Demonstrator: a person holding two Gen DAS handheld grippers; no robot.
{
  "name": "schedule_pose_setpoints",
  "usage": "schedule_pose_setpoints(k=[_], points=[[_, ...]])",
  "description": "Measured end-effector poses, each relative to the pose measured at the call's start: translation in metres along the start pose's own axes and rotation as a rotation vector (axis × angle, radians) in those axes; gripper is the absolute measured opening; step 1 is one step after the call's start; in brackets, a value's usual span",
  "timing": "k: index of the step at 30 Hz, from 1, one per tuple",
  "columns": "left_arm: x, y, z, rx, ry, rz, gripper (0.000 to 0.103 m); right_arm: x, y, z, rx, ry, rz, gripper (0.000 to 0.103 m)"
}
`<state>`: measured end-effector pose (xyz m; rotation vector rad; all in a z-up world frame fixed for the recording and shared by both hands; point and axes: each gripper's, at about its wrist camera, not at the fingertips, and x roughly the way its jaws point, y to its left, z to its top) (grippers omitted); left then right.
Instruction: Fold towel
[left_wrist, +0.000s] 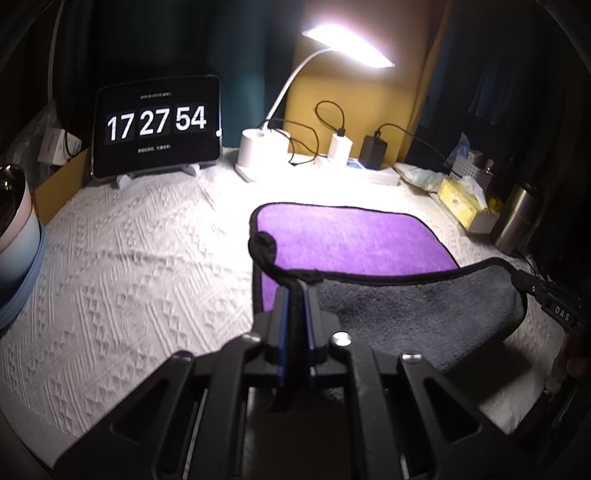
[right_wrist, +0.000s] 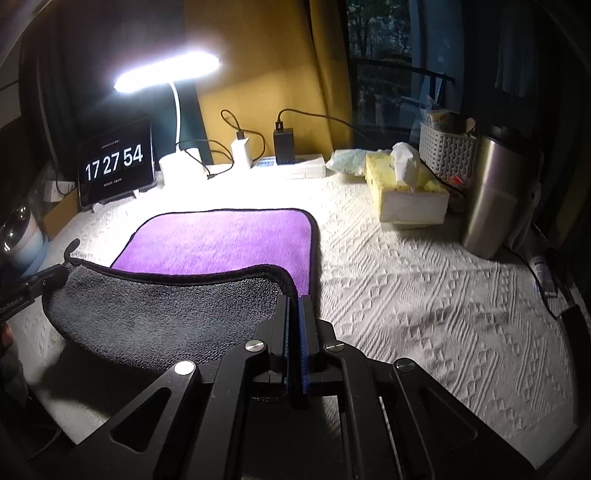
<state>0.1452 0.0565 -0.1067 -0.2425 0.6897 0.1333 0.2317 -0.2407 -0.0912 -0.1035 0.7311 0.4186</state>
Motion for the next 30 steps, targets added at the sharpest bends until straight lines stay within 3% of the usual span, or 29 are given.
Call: schedule_pose_setpoints(k=[30], points=[[0.042, 0.004, 0.052, 0.008, -0.05, 0.021, 0.008, 0.039, -0.007, 0.052, -0.003, -0.053, -0.01, 0.005]])
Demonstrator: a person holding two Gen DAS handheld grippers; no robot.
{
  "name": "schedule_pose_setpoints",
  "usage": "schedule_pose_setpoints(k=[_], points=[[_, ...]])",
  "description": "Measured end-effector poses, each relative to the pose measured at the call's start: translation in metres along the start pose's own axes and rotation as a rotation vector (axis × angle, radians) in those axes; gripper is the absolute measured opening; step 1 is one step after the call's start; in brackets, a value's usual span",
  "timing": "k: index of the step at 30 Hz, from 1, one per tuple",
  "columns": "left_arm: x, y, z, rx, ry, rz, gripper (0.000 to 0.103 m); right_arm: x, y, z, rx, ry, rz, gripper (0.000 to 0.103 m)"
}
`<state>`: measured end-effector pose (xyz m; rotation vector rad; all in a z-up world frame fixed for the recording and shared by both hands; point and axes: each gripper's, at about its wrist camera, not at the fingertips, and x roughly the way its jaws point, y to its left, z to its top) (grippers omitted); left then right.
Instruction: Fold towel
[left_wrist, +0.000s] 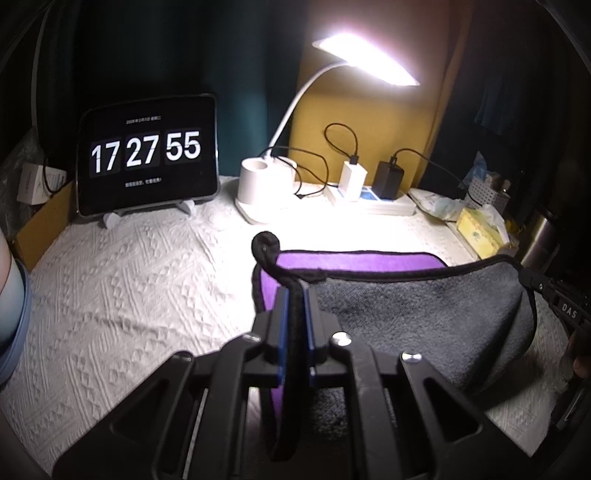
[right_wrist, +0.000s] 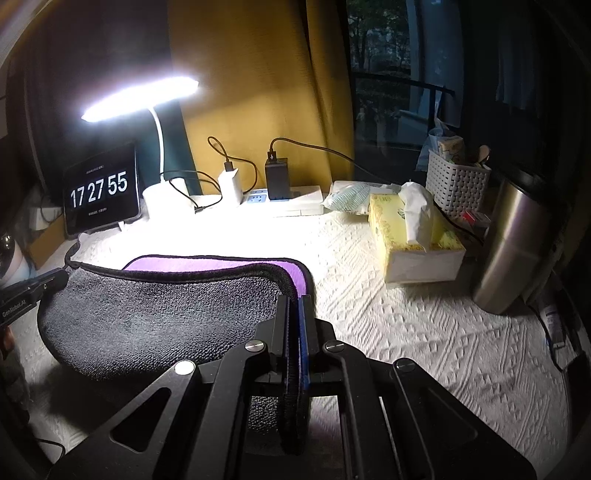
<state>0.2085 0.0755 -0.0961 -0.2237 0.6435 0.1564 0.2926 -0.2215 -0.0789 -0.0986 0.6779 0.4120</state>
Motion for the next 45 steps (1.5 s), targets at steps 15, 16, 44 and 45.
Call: schedule_pose_setpoints(k=[15, 16, 44, 45], points=[[0.027, 0.003, 0.018, 0.006, -0.002, 0.008, 0.008, 0.031, -0.007, 0.017, 0.005, 0.004, -0.001, 0.005], [0.03, 0.003, 0.019, 0.007, -0.002, 0.009, 0.008, 0.033, -0.007, 0.018, 0.005, 0.005, -0.001, 0.005], [0.1, 0.014, 0.036, 0.013, 0.045, 0.023, 0.008, 0.101, -0.013, 0.034, -0.031, 0.048, -0.025, 0.005], [0.102, 0.014, 0.036, 0.012, 0.049, 0.024, 0.008, 0.102, -0.012, 0.034, -0.034, 0.049, -0.027, 0.005]])
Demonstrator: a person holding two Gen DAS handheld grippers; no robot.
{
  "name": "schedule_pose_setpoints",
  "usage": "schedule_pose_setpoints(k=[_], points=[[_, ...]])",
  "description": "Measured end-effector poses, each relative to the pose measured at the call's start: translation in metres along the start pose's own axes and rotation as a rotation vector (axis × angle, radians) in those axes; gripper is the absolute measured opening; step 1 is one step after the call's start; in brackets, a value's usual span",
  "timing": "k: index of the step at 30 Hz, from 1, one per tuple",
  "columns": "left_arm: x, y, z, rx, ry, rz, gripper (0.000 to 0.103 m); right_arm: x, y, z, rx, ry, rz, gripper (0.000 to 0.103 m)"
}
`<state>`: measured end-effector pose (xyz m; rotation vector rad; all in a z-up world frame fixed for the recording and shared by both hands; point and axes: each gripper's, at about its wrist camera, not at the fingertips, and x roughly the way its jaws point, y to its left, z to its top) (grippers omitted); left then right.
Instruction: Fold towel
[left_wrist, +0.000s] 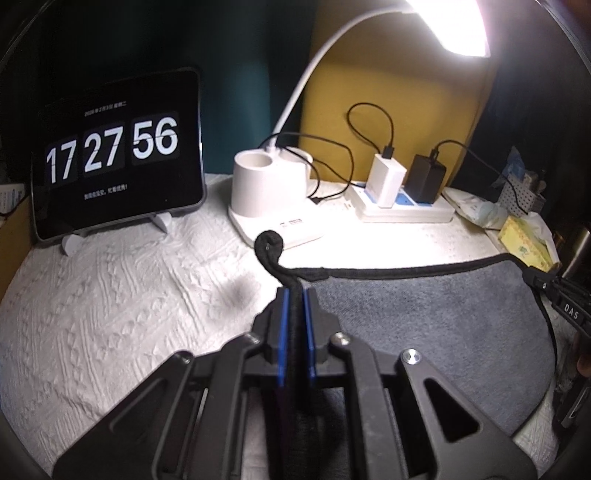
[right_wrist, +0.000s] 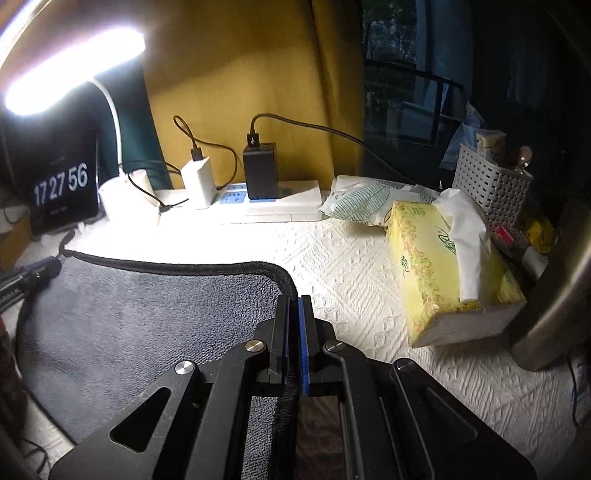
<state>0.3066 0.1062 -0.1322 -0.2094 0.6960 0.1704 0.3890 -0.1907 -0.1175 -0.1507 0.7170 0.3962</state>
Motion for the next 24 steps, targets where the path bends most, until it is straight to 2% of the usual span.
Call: schedule_pose_setpoints(k=[17, 24], points=[[0.041, 0.006, -0.003, -0.022, 0.144, 0.018, 0.009, 0.041, -0.001, -0.007, -0.005, 0.113, -0.007, 0.005], [0.042, 0.006, -0.004, -0.014, 0.167, 0.033, 0.01, 0.051, 0.001, -0.009, -0.01, 0.162, -0.019, 0.005]])
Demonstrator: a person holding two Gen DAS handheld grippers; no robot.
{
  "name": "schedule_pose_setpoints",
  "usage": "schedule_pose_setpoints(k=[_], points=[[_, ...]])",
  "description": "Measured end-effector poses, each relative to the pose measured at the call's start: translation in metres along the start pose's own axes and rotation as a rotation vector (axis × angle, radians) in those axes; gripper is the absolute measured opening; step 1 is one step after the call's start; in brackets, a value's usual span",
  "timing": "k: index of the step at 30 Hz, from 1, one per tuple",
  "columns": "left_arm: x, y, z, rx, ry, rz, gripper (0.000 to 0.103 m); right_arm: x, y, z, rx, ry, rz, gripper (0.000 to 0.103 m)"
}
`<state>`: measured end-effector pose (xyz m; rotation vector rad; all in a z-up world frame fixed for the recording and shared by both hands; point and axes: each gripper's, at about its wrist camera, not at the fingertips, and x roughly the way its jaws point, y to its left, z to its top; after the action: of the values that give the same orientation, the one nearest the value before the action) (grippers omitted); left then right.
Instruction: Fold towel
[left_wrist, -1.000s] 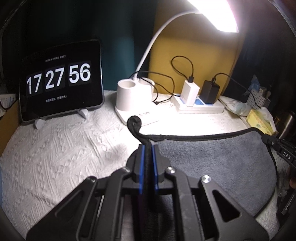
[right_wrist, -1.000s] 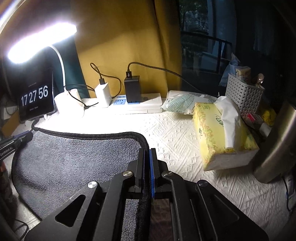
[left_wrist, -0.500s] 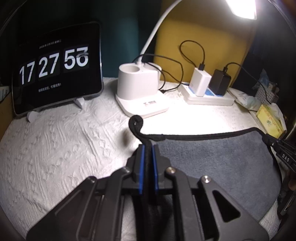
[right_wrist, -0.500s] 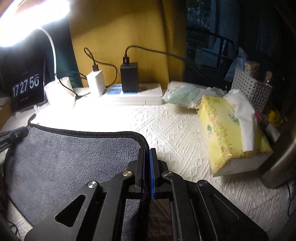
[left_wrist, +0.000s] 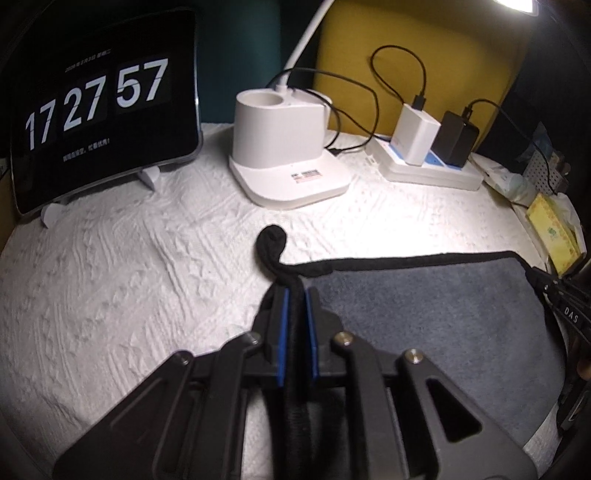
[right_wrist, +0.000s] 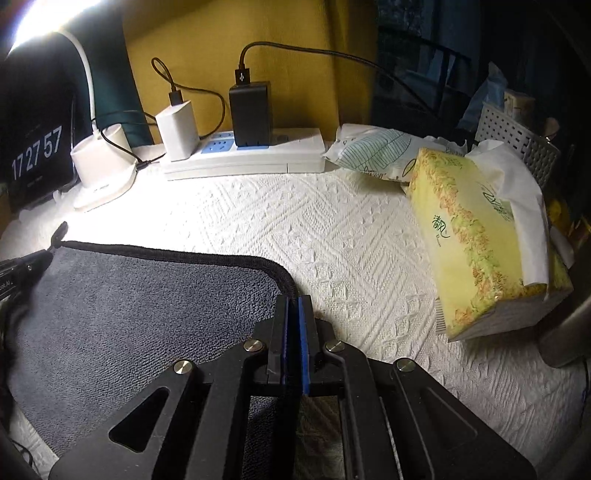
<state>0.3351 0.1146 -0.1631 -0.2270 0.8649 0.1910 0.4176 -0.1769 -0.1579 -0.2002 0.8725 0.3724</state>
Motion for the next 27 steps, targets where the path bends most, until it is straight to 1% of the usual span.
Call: schedule_pose_setpoints(k=[4, 7, 12, 14, 16, 18, 19, 21, 22, 23, 24, 27], points=[[0.002, -0.002, 0.001, 0.009, 0.003, 0.012, 0.011, 0.002, 0.002, 0.0, -0.002, 0.007, -0.005, 0.005], [0.004, -0.007, 0.003, 0.036, 0.004, 0.041, 0.011, 0.004, 0.003, -0.001, -0.005, 0.011, -0.007, 0.008], [0.003, -0.009, 0.004, 0.043, -0.002, 0.058, 0.013, 0.004, -0.001, -0.001, 0.012, 0.012, 0.012, 0.008], [0.002, -0.008, 0.005, 0.038, -0.001, 0.063, 0.016, 0.004, -0.004, -0.001, 0.027, 0.012, 0.018, 0.013], [0.0, -0.008, 0.005, 0.036, 0.001, 0.072, 0.021, 0.003, -0.007, -0.001, 0.044, 0.009, -0.005, 0.028], [-0.003, -0.008, 0.006, 0.033, 0.001, 0.087, 0.024, 0.001, -0.011, -0.001, 0.062, 0.005, -0.016, 0.035], [-0.004, -0.008, 0.006, 0.03, 0.002, 0.085, 0.025, 0.0, -0.012, -0.001, 0.066, 0.003, -0.016, 0.036], [-0.009, -0.007, 0.005, 0.027, -0.004, 0.093, 0.035, -0.003, -0.012, -0.002, 0.065, 0.001, -0.015, 0.037], [-0.012, -0.007, 0.005, 0.025, -0.008, 0.095, 0.062, -0.006, -0.011, -0.002, 0.064, -0.004, -0.017, 0.037], [-0.015, -0.006, 0.004, 0.022, -0.014, 0.093, 0.086, -0.008, -0.011, -0.002, 0.062, -0.009, -0.018, 0.037], [-0.018, -0.006, 0.004, 0.021, -0.02, 0.089, 0.091, -0.012, -0.01, -0.001, 0.061, -0.014, -0.018, 0.037], [-0.025, -0.008, 0.002, 0.021, -0.03, 0.087, 0.092, -0.021, -0.008, -0.002, 0.059, -0.027, -0.018, 0.037]])
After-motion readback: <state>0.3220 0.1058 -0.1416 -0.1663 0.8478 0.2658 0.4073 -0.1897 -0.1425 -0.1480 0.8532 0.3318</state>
